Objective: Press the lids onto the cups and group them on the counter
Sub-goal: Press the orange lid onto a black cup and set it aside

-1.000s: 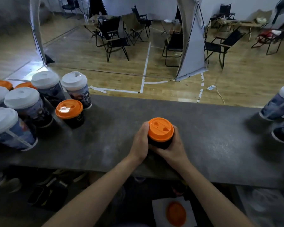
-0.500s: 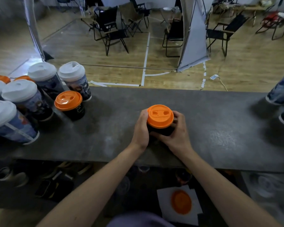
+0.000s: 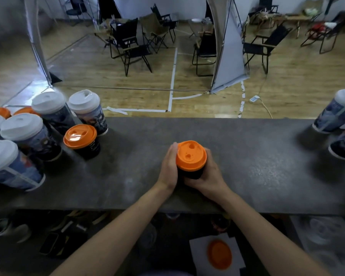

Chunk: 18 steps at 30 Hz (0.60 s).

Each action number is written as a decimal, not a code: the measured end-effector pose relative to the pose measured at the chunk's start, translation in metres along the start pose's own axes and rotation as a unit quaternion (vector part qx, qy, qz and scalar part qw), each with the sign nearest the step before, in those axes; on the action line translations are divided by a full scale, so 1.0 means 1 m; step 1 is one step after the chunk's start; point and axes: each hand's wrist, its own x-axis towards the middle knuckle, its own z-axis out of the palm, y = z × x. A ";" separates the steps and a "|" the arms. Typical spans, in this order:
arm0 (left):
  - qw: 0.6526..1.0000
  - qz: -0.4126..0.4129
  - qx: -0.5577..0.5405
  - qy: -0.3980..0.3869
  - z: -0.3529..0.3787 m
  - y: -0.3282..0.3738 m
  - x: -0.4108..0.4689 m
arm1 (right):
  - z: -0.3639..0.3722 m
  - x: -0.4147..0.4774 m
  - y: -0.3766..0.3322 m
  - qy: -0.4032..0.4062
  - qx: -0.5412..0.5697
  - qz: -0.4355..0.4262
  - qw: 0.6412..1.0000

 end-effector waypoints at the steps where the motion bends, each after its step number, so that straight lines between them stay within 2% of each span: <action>1: 1.000 -0.007 0.008 -0.001 0.000 0.004 0.001 | 0.001 -0.001 0.000 -0.012 0.002 -0.001 1.000; 6: 0.999 0.005 0.030 0.038 0.002 0.003 -0.013 | 0.005 -0.001 -0.003 0.029 0.003 0.026 0.999; 12: 0.999 -0.016 0.039 -0.025 -0.013 0.017 0.009 | 0.002 -0.001 -0.003 -0.002 -0.032 0.009 0.999; 15: 0.999 0.000 0.046 0.007 -0.009 0.011 0.005 | 0.006 -0.003 -0.005 0.016 -0.019 -0.001 1.000; 18: 0.998 -0.034 0.031 0.046 -0.004 0.012 0.003 | 0.005 0.001 -0.004 0.036 -0.034 0.016 0.999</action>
